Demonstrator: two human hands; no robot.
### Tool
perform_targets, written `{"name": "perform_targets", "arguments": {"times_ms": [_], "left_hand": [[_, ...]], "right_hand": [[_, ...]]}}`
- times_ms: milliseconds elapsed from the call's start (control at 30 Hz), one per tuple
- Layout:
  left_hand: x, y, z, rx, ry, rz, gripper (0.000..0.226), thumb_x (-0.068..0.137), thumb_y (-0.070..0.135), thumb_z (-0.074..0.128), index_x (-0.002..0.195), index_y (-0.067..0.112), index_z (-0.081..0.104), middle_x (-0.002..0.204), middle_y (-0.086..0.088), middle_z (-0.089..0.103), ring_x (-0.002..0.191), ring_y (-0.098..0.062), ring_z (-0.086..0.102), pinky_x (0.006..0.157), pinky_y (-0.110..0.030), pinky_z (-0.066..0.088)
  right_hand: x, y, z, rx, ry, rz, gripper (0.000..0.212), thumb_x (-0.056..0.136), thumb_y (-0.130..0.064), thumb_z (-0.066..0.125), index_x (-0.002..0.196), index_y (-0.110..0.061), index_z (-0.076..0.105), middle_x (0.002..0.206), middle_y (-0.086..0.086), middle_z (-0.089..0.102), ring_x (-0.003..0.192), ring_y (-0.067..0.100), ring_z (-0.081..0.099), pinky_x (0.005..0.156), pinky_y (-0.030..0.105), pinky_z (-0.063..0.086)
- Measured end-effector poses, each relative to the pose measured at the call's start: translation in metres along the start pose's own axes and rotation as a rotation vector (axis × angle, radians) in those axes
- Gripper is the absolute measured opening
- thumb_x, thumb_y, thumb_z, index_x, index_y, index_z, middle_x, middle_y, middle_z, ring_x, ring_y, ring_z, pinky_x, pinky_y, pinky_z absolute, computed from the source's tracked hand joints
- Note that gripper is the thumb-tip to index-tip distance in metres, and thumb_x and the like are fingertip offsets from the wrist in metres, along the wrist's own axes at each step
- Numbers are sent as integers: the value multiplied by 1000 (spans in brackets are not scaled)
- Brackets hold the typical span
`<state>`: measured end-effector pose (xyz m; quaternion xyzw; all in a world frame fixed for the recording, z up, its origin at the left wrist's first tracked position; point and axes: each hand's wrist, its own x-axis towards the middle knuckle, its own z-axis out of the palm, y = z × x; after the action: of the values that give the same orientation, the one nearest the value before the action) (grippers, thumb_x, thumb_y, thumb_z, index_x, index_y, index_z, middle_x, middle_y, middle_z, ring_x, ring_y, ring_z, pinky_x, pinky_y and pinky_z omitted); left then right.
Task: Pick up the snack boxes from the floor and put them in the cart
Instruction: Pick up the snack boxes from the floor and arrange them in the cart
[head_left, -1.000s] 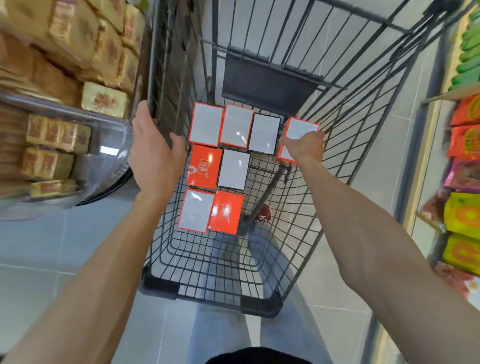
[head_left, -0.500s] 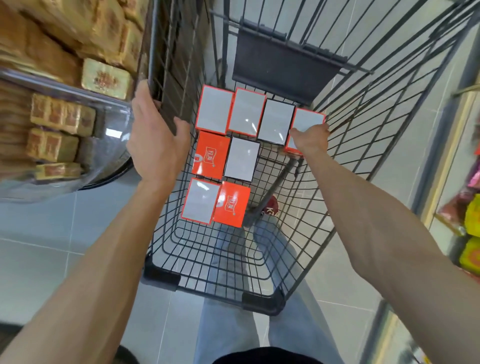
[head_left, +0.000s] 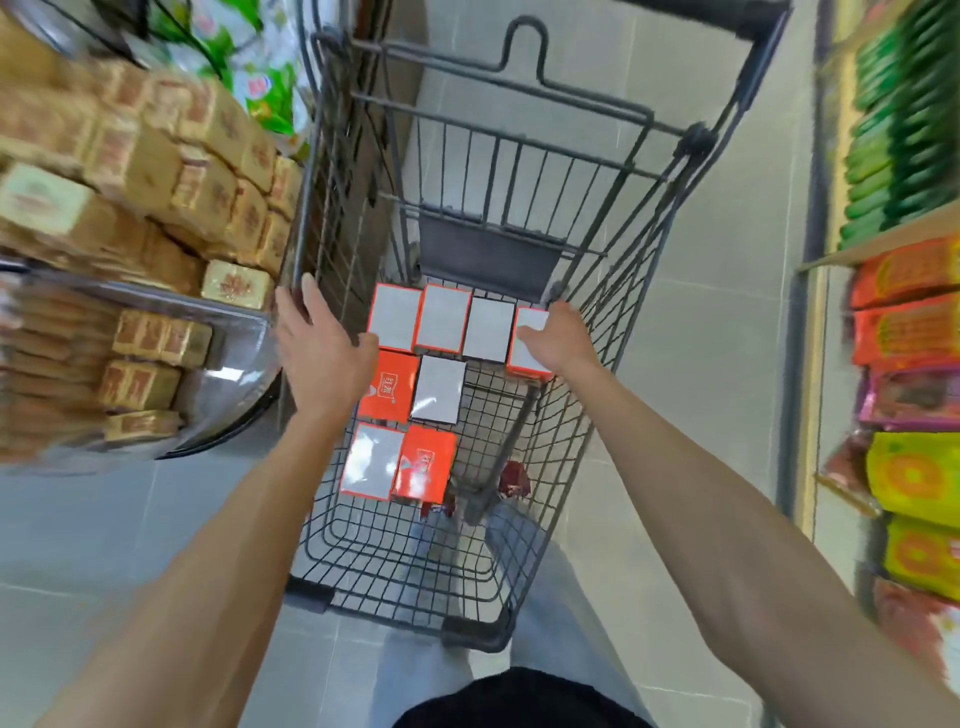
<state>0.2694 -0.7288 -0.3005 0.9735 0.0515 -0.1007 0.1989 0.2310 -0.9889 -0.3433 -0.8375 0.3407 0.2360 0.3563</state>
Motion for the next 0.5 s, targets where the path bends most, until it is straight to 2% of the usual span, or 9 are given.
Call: {"name": "perform_targets", "arguments": {"times_ms": [67,167,267,333,433,500], "left_hand": [[-12,15,-4,37,-35,72,86,83,21,64,154,2,20,158,-30,15,145,-45,20,115,-55,23],[-17,35,-5,77,-150,175,78,83,25,66,149,1,31,152,-29,29,140,-44,30,111,-56,31],[-19,60,-16,138,-273,266,70,85,29,65,145,6,36,143,-23,40,131,-43,39,105,-53,39],[-22,75,-25,172,-314,367,67,87,29,63,144,7,36,139,-23,43,126,-44,43,101,-52,42],[-27,93,-35,214,-357,534,68,90,28,61,148,8,31,137,-23,43,123,-44,45,98,-51,41],[-34,107,-42,266,-373,640,68,91,31,60,148,9,30,138,-22,42,123,-43,45,97,-52,42]], "right_hand": [[-15,-3,-15,-27,6,-40,61,91,-33,64,139,1,47,137,20,53,124,35,53,101,36,46],[-42,-8,-41,-43,22,-95,52,89,-33,63,130,-4,53,128,18,58,114,34,59,93,40,51],[-76,-8,-65,-65,89,-132,53,89,-32,61,134,-6,53,128,16,58,117,33,58,95,38,50],[-105,-5,-77,-97,148,-117,51,91,-34,60,133,-7,54,129,16,58,119,35,57,96,41,50],[-147,8,-88,-176,234,-27,37,91,-35,59,120,-12,59,120,14,61,114,34,59,90,41,50],[-176,24,-90,-216,289,62,45,91,-38,59,128,-13,55,125,13,59,117,34,55,92,41,46]]}}
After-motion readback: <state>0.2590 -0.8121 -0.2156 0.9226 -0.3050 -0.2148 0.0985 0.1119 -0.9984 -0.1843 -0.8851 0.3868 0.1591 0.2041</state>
